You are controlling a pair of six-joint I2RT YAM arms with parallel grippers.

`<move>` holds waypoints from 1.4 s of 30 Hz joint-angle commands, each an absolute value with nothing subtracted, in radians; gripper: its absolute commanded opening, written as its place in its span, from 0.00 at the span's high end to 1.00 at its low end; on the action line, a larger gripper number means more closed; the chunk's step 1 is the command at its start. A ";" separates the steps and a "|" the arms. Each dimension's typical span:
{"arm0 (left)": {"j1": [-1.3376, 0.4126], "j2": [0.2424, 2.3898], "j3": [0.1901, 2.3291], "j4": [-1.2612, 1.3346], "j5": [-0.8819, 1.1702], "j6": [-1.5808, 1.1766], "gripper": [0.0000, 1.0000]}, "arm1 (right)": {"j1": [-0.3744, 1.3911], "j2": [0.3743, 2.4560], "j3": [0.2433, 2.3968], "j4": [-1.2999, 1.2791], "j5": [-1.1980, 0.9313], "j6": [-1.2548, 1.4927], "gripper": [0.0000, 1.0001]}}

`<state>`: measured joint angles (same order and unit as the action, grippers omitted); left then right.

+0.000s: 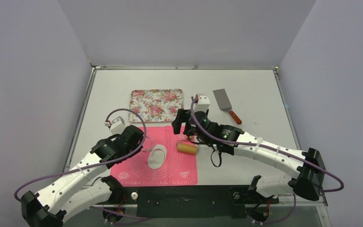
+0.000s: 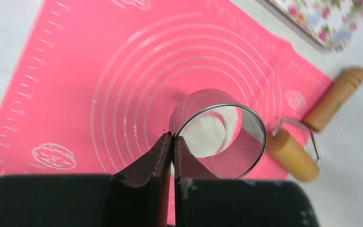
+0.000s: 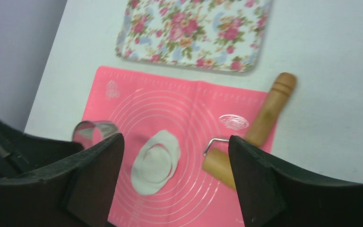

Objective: Roll out the dumpling wrappers from the dough
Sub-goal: Pick up the dumpling mold from the work surface, then place the dumpling mold on the work surface.

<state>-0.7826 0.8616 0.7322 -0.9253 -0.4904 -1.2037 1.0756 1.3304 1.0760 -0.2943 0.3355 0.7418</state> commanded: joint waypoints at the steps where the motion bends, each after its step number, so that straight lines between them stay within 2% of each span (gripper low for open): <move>1: -0.565 0.834 0.700 -0.959 -0.484 -1.125 1.00 | 0.962 1.216 1.002 -0.310 0.328 0.808 0.22; 7: -0.271 0.827 0.617 -0.861 -0.370 -0.981 1.00 | 0.731 1.084 0.888 -0.408 0.286 0.801 0.21; 18: -0.148 1.020 0.615 -0.746 -0.360 -0.962 1.00 | 0.303 1.022 0.941 -0.658 0.317 0.764 0.21; 20: -0.128 1.041 0.608 -0.733 -0.353 -0.953 0.86 | 0.230 1.026 0.944 -0.659 0.269 0.746 0.21; 24: -0.111 1.056 0.616 -0.738 -0.350 -0.938 0.69 | 0.192 1.021 0.970 -0.649 0.192 0.654 0.22; 29: -0.109 1.002 0.659 -0.784 -0.317 -0.910 0.61 | 0.188 1.038 0.985 -0.660 0.215 0.585 0.17; 32: -0.110 0.899 0.731 -0.855 -0.310 -0.882 0.59 | 0.179 1.090 0.996 -0.669 0.231 0.597 0.17; 38: -0.112 0.634 0.801 -0.842 -0.180 -0.786 0.55 | 0.134 1.304 1.056 -0.595 0.174 0.701 0.18; 42: -0.112 0.549 0.790 -0.823 -0.082 -0.781 0.52 | 0.088 1.451 1.096 -0.508 0.078 0.814 0.19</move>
<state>-0.1150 0.6056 0.7784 -0.8379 -0.2108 -0.8246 0.1253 1.3487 1.0355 -0.6209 0.1616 0.6888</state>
